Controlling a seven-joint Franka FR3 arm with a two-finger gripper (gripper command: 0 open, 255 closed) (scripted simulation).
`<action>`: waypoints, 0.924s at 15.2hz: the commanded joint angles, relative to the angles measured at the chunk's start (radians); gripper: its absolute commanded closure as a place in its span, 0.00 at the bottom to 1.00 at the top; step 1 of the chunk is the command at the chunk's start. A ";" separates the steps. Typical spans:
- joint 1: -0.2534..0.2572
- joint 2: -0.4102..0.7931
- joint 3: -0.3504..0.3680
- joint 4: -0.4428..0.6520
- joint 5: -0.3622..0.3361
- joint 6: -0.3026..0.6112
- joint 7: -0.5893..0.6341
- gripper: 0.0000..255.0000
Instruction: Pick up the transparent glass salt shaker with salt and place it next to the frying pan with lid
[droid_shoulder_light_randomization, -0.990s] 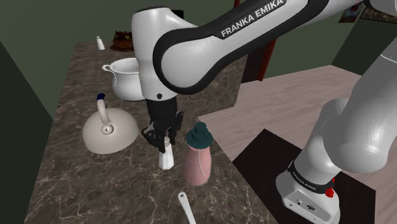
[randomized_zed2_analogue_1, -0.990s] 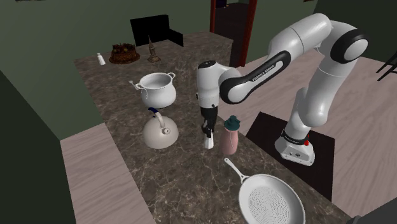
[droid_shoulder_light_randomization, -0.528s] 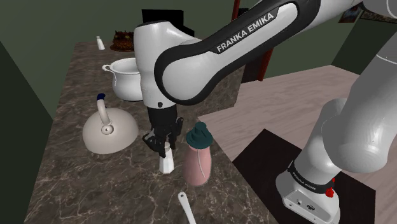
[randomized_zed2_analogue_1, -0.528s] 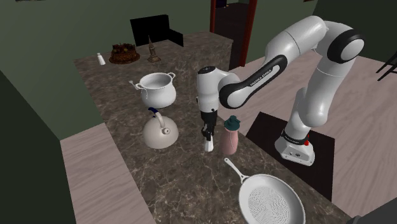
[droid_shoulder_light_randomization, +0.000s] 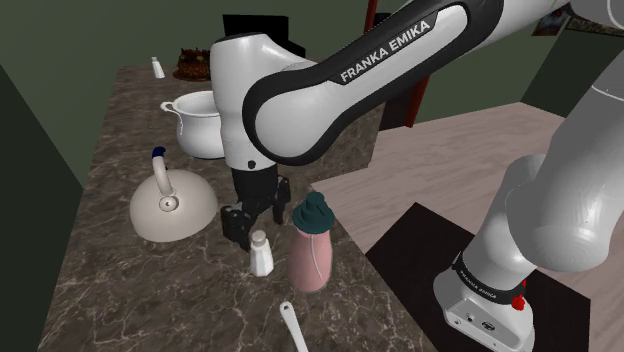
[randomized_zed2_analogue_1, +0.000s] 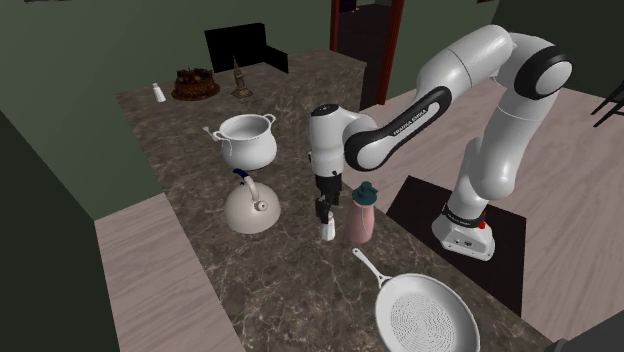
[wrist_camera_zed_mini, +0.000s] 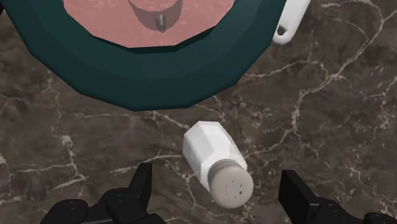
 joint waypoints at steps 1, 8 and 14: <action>0.000 0.000 0.000 0.000 0.000 0.000 0.000 0.00; -0.010 -0.051 -0.013 0.081 0.008 -0.130 -0.009 0.00; -0.010 -0.051 -0.013 0.081 0.008 -0.130 -0.009 0.00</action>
